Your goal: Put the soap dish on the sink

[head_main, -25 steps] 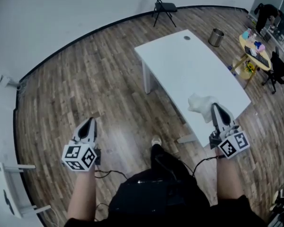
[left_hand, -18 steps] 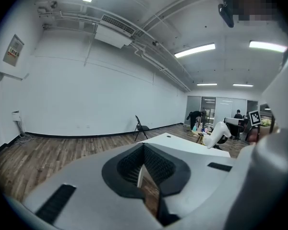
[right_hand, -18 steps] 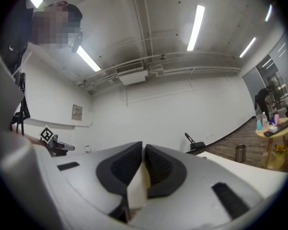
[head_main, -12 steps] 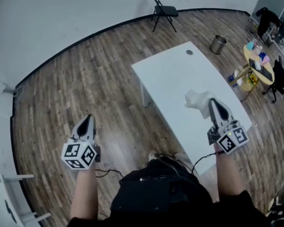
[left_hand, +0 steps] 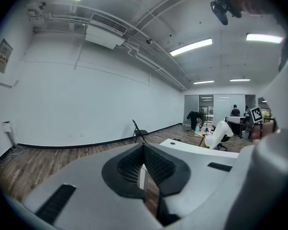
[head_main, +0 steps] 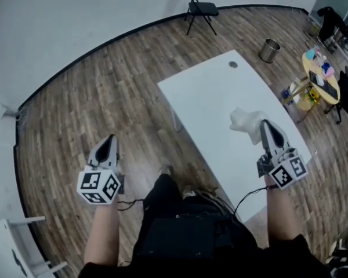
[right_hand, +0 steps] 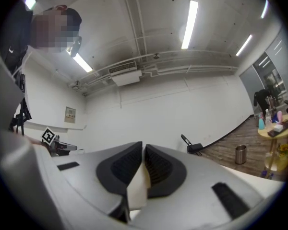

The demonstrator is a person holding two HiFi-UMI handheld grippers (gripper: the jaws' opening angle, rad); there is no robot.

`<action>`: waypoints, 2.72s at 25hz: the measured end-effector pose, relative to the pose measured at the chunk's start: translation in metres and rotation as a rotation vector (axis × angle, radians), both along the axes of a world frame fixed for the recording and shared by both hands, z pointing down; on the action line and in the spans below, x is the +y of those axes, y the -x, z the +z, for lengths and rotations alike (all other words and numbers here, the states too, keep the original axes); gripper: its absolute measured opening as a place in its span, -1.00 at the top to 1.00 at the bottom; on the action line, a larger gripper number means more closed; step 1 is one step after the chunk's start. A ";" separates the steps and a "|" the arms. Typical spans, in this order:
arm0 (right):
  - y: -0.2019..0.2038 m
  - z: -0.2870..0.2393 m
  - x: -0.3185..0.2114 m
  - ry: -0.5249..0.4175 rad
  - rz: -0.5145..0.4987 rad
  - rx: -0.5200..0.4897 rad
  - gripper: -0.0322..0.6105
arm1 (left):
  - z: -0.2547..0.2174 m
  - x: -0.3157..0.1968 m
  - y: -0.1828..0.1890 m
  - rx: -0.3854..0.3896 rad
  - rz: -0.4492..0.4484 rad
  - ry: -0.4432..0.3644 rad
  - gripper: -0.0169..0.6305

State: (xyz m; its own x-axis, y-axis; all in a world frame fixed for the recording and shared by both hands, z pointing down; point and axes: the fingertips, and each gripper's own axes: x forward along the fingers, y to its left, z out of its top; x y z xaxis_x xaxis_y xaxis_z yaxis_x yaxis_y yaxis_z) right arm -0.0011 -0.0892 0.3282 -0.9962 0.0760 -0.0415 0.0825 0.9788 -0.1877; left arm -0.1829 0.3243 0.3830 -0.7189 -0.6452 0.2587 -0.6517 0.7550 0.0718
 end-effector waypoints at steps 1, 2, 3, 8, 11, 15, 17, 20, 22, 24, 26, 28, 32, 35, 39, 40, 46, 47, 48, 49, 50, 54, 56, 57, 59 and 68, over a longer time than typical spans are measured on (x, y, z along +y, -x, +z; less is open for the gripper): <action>0.000 0.003 -0.003 0.006 0.013 0.001 0.81 | 0.001 -0.004 0.005 -0.008 0.006 0.003 0.98; -0.001 0.006 -0.005 0.011 0.026 0.004 0.81 | 0.002 -0.010 0.009 -0.017 0.011 0.002 0.98; -0.003 0.010 -0.008 0.013 0.038 0.010 0.81 | 0.003 -0.016 0.013 -0.022 0.020 -0.001 0.98; -0.002 0.016 -0.024 -0.009 0.111 0.027 0.81 | 0.020 -0.055 0.043 -0.018 0.108 -0.011 0.98; 0.002 0.011 -0.045 -0.010 0.198 0.016 0.81 | 0.020 -0.074 0.068 -0.029 0.156 0.002 0.98; 0.020 0.007 -0.063 -0.015 0.282 0.013 0.81 | 0.011 -0.099 0.113 -0.047 0.224 0.014 0.98; 0.031 0.008 -0.071 -0.016 0.323 0.013 0.81 | 0.013 -0.115 0.139 -0.045 0.259 0.016 0.98; 0.047 0.010 -0.078 -0.023 0.379 0.022 0.81 | 0.020 -0.149 0.177 -0.026 0.312 0.001 0.98; 0.055 0.012 -0.083 -0.022 0.406 0.035 0.81 | 0.023 -0.177 0.196 -0.014 0.362 -0.009 0.98; 0.059 0.017 -0.086 -0.013 0.430 0.052 0.81 | 0.026 -0.210 0.210 -0.006 0.424 -0.015 0.98; 0.059 0.023 -0.089 -0.007 0.455 0.069 0.81 | 0.026 -0.244 0.218 -0.007 0.491 -0.019 0.98; 0.059 0.028 -0.092 0.003 0.496 0.075 0.81 | 0.025 -0.278 0.225 -0.007 0.561 -0.025 0.98; 0.065 0.033 -0.093 0.028 0.582 0.076 0.81 | 0.030 -0.333 0.242 0.021 0.698 -0.022 0.98; 0.062 0.030 -0.097 0.032 0.655 0.082 0.81 | 0.030 -0.370 0.249 0.028 0.793 -0.014 0.98; 0.058 0.020 -0.102 0.042 0.772 0.079 0.81 | 0.028 -0.414 0.256 0.045 0.906 -0.011 0.98; 0.057 0.017 -0.102 0.041 0.797 0.082 0.81 | 0.029 -0.423 0.257 0.056 0.931 -0.013 0.98; 0.055 0.003 -0.092 0.011 0.923 0.097 0.81 | 0.041 -0.463 0.246 0.106 1.093 -0.023 0.98; 0.052 -0.001 -0.090 0.007 0.941 0.102 0.81 | 0.041 -0.468 0.242 0.114 1.119 -0.025 0.98; 0.048 -0.004 -0.088 0.005 0.958 0.107 0.81 | 0.041 -0.473 0.237 0.121 1.143 -0.027 0.98; 0.043 -0.006 -0.087 0.005 0.973 0.112 0.81 | 0.040 -0.477 0.232 0.124 1.164 -0.030 0.98; 0.038 -0.007 -0.084 0.006 0.987 0.118 0.81 | 0.039 -0.479 0.227 0.126 1.182 -0.033 0.98; 0.025 -0.009 -0.076 0.004 1.018 0.120 0.81 | 0.037 -0.482 0.215 0.130 1.221 -0.041 0.98; 0.022 -0.009 -0.077 0.009 1.024 0.110 0.81 | 0.036 -0.484 0.210 0.130 1.233 -0.040 0.98; 0.020 -0.009 -0.078 0.012 1.024 0.106 0.81 | 0.035 -0.484 0.207 0.128 1.236 -0.038 0.98; 0.017 -0.007 -0.079 0.015 1.019 0.102 0.81 | 0.033 -0.484 0.202 0.122 1.235 -0.034 0.98; -0.004 0.002 -0.096 0.019 0.985 0.058 0.81 | 0.020 -0.494 0.171 0.101 1.222 -0.020 0.98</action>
